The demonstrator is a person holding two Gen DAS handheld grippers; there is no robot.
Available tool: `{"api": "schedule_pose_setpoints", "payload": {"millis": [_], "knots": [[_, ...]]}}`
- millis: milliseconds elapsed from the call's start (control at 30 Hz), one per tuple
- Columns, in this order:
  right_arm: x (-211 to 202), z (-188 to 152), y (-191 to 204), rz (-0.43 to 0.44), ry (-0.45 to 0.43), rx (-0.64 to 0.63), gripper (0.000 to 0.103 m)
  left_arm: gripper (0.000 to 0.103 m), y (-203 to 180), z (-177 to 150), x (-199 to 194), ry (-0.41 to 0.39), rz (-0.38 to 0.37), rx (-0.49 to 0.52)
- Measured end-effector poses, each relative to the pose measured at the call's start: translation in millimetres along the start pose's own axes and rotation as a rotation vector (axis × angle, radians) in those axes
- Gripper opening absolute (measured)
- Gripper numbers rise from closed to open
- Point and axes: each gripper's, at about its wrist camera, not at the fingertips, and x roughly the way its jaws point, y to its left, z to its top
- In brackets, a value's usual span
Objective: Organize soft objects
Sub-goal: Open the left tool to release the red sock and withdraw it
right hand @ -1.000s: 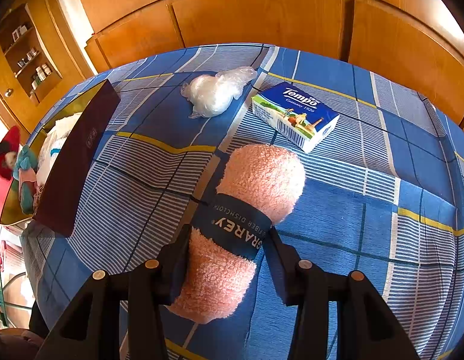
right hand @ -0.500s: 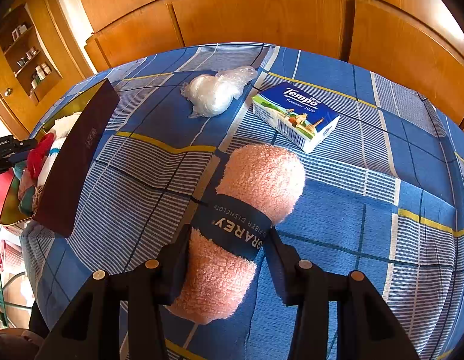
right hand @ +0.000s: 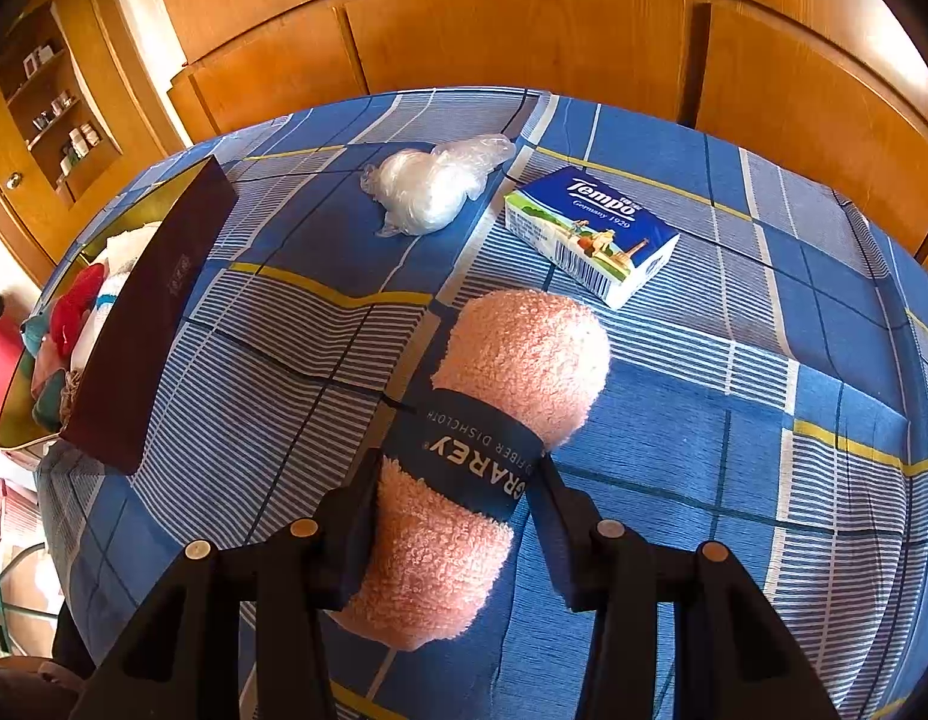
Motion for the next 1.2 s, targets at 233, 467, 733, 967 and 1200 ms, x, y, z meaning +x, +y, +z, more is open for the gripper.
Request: {"api": "schedule_pose_setpoints", "payload": {"millis": [233, 467, 733, 967, 1200], "knots": [[-1.0, -0.8, 2.9, -0.014, -0.007, -0.007, 0.047, 0.061, -1.0, -18.2, -27.2, -0.042, 0.025, -0.016], [-2.4, -2.1, 5.2, -0.034, -0.021, -0.023, 0.047, 0.061, 3.0, -27.8, -34.8, -0.051, 0.038, -0.031], [-3.8, -3.7, 5.9, -0.041, -0.03, -0.022, 0.047, 0.064, 13.1, -33.4, -36.8, -0.047, 0.053, -0.053], [-3.7, -3.1, 8.6, -0.063, -0.033, -0.031, 0.047, 0.064, 25.4, -34.2, -41.8, -0.064, 0.065, -0.08], [-4.6, -1.4, 14.5, -0.095, -0.027, -0.045, 0.045, 0.064, 41.8, -37.2, -42.0, -0.062, 0.078, -0.111]]}}
